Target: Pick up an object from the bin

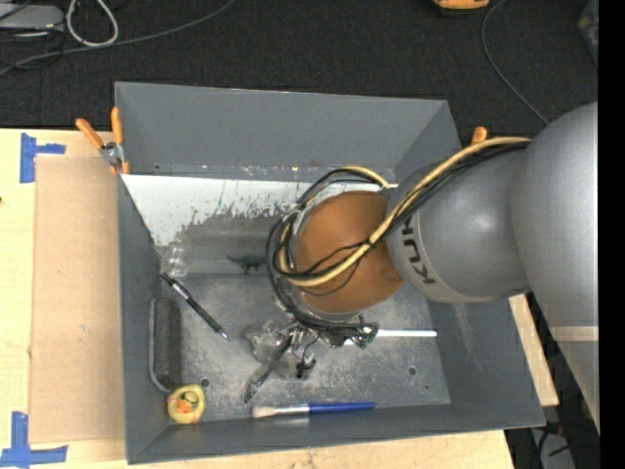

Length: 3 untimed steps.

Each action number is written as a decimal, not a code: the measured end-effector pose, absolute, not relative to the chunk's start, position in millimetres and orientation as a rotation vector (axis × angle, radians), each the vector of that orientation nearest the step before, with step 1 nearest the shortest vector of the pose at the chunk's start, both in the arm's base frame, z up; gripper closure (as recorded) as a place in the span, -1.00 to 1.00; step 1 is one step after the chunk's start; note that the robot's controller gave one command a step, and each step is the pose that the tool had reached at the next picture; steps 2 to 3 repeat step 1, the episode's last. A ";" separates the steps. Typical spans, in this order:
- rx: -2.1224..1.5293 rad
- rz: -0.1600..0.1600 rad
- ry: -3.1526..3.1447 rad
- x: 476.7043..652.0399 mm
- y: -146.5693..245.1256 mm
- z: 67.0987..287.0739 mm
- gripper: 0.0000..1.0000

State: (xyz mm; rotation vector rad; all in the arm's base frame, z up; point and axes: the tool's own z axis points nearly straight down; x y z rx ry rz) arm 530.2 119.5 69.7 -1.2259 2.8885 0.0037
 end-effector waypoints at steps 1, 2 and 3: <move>-1.228 0.007 2.898 527.1 119.4 84.3 1.00; -1.228 0.007 2.898 527.1 119.4 84.3 1.00; -1.228 0.007 2.898 527.1 119.4 84.3 1.00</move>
Offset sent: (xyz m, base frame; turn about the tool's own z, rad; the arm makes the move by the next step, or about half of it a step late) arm -0.0016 0.0000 0.0176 0.0005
